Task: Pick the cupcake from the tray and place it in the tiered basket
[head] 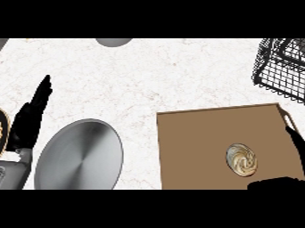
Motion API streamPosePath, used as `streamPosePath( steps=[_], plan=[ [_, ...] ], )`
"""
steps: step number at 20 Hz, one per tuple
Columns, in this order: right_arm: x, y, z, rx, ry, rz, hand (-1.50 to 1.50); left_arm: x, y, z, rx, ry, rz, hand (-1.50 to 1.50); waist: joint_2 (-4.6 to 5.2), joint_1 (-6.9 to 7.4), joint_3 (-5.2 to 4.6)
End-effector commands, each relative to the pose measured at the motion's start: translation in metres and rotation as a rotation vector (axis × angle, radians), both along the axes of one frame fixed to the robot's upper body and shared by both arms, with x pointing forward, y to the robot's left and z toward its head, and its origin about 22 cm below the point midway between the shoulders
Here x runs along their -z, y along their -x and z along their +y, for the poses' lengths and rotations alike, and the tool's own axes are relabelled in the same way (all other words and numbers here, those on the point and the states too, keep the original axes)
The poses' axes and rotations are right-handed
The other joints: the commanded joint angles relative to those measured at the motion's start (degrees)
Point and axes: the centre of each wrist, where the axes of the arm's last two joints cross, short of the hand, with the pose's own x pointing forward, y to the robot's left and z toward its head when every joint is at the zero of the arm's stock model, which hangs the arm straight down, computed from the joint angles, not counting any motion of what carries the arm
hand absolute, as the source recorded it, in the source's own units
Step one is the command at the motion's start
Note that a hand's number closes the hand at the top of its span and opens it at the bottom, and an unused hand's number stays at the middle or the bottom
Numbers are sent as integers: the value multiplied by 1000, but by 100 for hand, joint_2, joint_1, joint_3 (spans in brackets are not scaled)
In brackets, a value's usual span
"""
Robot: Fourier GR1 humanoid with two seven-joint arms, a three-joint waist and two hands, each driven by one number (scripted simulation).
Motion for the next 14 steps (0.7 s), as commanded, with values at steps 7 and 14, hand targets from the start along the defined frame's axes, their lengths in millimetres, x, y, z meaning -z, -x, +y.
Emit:
streamPosePath(
  steps=[7, 14],
  plan=[
    [12, 3, 19, 146, 3, 164, -150, 0, -4, 7, -27, -5, -6, 0, -7, -94, -1],
    [35, -11, 30, 173, 0, 200, -150, 4, 4, 0, -5, 3, -4, 0, -3, -23, 8]
  ],
)
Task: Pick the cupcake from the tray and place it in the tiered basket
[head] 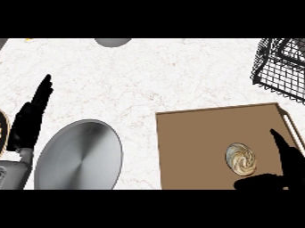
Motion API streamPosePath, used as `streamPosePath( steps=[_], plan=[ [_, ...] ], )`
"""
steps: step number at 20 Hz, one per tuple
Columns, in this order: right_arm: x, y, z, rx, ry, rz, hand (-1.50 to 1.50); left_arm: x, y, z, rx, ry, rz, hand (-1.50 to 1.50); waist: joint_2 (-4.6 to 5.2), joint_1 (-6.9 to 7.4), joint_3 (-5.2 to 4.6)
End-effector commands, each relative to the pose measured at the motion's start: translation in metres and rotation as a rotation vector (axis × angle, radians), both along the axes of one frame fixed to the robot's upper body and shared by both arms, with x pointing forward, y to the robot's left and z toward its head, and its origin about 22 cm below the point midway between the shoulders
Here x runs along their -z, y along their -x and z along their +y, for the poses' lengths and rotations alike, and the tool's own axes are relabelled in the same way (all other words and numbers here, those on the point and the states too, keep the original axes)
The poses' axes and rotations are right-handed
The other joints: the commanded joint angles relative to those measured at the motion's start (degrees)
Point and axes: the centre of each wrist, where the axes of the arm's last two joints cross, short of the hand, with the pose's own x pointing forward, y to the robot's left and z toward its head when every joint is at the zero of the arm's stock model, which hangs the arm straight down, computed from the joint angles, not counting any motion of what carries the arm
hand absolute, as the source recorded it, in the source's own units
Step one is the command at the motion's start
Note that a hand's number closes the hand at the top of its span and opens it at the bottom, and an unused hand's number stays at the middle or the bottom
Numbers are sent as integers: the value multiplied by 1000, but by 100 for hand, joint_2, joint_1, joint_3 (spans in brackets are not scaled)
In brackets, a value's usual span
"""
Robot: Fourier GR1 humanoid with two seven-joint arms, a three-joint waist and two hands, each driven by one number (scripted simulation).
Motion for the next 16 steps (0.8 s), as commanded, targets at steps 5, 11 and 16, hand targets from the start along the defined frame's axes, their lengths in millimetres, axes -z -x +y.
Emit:
streamPosePath(
  steps=[5, 11, 16],
  plan=[
    [3, -19, 19, 149, -2, 148, -150, -4, 9, -1, 5, 1, 7, 0, -11, 28, 7],
    [18, -30, 34, 130, -5, 171, -150, -6, -4, 13, -6, -26, -5, 0, 14, -1, 10],
    [41, -31, 34, 124, -58, 190, -150, 1, 1, 13, 1, 5, 2, 0, 6, -31, 13]
  ],
)
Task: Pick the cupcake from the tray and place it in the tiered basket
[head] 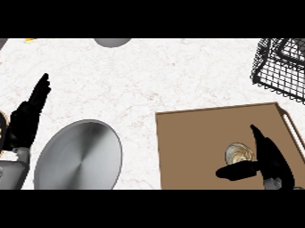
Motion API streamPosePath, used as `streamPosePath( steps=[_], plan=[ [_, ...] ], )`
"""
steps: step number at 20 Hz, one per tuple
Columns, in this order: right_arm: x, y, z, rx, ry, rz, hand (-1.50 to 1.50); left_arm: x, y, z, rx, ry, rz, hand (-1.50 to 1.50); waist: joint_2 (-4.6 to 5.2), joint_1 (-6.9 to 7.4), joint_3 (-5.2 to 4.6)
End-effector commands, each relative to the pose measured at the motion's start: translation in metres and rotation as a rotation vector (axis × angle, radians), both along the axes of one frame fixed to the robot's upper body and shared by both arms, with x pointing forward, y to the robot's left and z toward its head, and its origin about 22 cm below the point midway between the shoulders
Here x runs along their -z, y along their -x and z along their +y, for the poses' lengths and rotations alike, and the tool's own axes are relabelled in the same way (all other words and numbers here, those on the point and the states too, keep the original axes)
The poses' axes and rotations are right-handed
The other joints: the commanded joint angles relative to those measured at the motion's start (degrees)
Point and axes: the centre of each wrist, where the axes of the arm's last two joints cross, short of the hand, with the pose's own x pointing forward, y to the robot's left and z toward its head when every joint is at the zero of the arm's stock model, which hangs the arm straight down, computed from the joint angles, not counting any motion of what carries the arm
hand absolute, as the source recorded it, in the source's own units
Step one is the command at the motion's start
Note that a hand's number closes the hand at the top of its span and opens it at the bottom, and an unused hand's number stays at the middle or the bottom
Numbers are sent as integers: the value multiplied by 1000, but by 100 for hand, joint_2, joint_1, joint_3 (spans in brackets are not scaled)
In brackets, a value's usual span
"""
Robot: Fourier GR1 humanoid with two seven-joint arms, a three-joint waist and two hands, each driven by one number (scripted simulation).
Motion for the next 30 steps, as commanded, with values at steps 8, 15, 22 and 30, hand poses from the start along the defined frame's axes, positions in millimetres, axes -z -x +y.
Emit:
streamPosePath(
  steps=[8, 15, 22, 30],
  plan=[
    [11, -18, 18, -122, 74, 198, 150, 2, -8, 4, -4, 7, -17, 0, 12, 34, 1],
    [6, -4, 20, 0, -35, 113, 150, 6, 12, 3, 1, -4, 10, 0, -19, -10, 6],
    [-26, -57, 59, -55, 42, -71, 150, 4, -7, 11, 5, -8, -10, 0, 18, 51, 2],
    [-78, -146, 109, -109, 193, -473, 150, -4, -9, -13, 60, 5, -14, 0, 79, 388, 7]
  ],
)
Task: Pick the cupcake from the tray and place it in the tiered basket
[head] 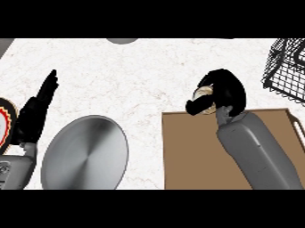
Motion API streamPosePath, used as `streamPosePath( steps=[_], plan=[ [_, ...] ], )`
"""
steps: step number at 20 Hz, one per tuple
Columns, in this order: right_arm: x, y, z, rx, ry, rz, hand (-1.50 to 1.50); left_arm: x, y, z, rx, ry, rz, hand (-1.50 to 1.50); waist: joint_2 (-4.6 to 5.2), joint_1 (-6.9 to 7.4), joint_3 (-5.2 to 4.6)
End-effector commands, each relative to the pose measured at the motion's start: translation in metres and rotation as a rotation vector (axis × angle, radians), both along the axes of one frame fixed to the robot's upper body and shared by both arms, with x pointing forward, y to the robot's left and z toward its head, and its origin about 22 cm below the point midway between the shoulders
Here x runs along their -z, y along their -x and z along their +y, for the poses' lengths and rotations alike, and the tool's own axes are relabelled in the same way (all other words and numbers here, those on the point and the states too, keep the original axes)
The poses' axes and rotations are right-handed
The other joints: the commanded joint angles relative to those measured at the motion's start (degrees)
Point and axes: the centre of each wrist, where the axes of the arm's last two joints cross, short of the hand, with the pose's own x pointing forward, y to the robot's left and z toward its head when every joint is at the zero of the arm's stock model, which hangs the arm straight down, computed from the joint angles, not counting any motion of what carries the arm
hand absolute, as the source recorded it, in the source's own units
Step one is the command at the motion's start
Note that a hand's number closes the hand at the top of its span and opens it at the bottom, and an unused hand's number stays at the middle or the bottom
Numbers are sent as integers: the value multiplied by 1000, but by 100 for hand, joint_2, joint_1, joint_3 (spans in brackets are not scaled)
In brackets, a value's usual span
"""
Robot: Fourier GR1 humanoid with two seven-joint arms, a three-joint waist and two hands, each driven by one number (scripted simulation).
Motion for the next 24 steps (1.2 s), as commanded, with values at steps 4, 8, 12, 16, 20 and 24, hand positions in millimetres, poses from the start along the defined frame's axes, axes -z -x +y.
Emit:
streamPosePath(
  steps=[4, 8, 12, 16, 20, 24],
  plan=[
    [-60, -45, 24, 141, 69, -388, 150, 7, -5, -5, -18, -12, 9, 0, -9, -143, 0],
    [-110, -52, 21, 192, 126, -554, 150, 5, 0, 11, -57, -2, 2, 0, -77, -251, 0],
    [-156, -73, 16, 251, 207, -581, 150, 26, 9, -5, -28, 3, 23, 0, -56, -230, -2],
    [-156, -74, 1, 269, 359, -511, 150, -1, -1, 28, -49, 13, 31, 0, -92, -342, 2],
    [-185, -91, -44, 248, 302, -472, 150, 7, 5, 21, -57, -4, 26, 0, -70, -305, 5],
    [-192, -96, -69, 238, 214, -543, 150, 20, 5, 3, -52, 0, 6, 0, -58, -306, 6]
  ],
)
